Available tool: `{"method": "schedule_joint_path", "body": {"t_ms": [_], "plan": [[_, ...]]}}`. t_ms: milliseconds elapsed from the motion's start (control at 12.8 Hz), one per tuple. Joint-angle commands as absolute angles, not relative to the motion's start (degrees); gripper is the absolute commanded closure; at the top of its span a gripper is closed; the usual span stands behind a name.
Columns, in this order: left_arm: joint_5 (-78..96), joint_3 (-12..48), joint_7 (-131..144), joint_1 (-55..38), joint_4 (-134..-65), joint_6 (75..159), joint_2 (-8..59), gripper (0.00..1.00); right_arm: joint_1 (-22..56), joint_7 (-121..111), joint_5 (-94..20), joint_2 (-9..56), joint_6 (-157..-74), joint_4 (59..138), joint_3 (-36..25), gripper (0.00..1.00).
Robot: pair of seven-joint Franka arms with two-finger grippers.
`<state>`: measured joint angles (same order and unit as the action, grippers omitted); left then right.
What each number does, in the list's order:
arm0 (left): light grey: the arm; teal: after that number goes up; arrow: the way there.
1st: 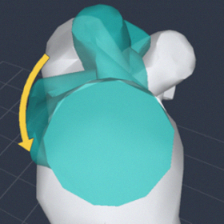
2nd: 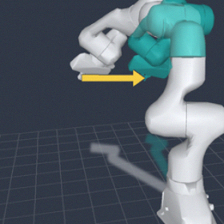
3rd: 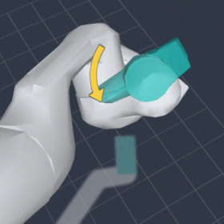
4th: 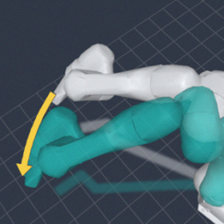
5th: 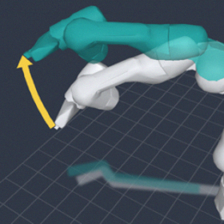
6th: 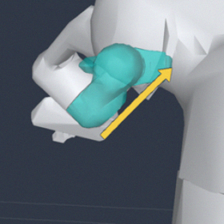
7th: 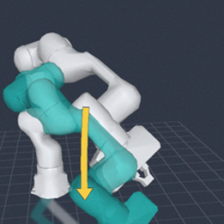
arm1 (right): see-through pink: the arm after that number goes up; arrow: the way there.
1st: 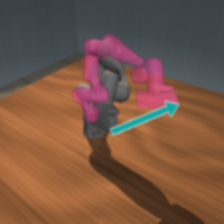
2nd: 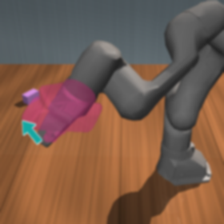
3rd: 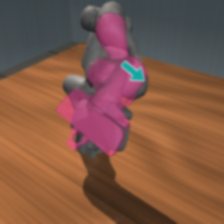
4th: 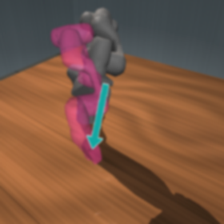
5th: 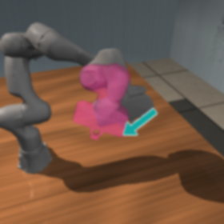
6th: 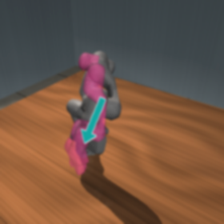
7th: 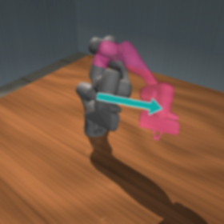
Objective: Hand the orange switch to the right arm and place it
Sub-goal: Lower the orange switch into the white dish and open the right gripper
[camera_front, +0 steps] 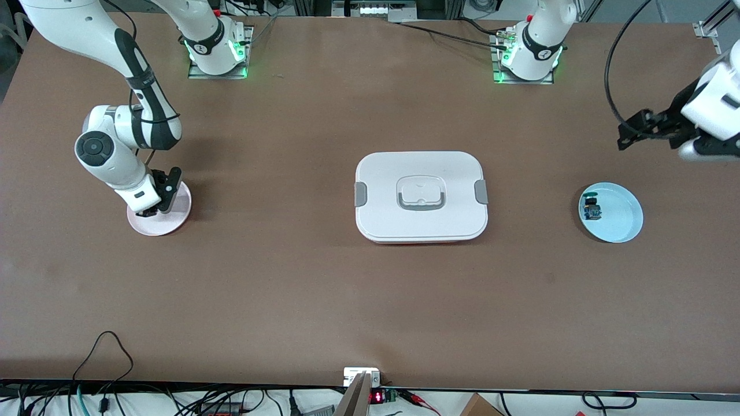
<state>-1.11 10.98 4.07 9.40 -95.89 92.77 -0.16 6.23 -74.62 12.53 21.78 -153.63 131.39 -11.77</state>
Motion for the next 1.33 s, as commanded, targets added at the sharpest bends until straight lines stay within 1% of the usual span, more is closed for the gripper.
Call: {"method": "schedule_joint_path", "body": {"t_ms": [0,78,156,234,312,390,546,624,936,1092,1247], "plan": [[-1.7,11.1,4.2,10.0,-97.0,93.4,-1.7,0.00,6.0,-75.4,13.4,21.4,-155.4,132.7,-11.6,0.99],[-1.7,11.1,4.1,10.0,-96.5,93.4,-1.5,0.00,6.0,-75.4,13.4,21.4,-155.4,132.7,-11.6,0.98],[-1.7,11.1,4.0,10.0,-96.2,93.5,-1.5,0.00,6.0,-75.3,13.4,21.4,-155.4,132.7,-11.5,0.92],[-1.7,11.1,3.7,10.0,-95.5,93.4,-1.4,0.00,6.0,-74.6,13.2,21.1,-155.2,132.6,-11.6,0.61],[-1.7,11.2,3.5,9.9,-95.1,93.3,-1.4,0.00,6.0,-74.8,13.2,20.5,-155.0,132.6,-11.6,0.06],[-1.8,11.2,3.6,9.9,-94.7,93.3,-1.4,0.00,6.0,-74.8,13.1,20.0,-155.0,132.5,-11.5,0.00],[-1.8,11.4,3.7,9.6,-93.0,91.2,-1.2,0.00,6.0,-74.4,13.0,17.8,-154.4,132.5,-11.5,0.00],[-1.8,11.4,3.8,9.3,-92.3,90.4,-1.1,0.00,6.1,-74.4,12.7,16.2,-152.9,132.3,-11.5,0.00],[-1.6,11.5,3.5,9.2,-91.8,90.1,-0.4,0.00,8.3,-68.1,10.5,8.8,-143.3,129.6,-11.4,0.00],[-1.6,11.4,3.6,9.1,-91.7,90.1,-0.3,0.00,9.5,-63.6,7.5,7.2,-136.5,125.9,-11.5,0.00],[-1.6,11.4,3.5,9.6,-91.7,90.0,-0.2,0.00,9.7,-59.8,0.9,6.9,-125.6,119.9,-11.5,0.00]]}}
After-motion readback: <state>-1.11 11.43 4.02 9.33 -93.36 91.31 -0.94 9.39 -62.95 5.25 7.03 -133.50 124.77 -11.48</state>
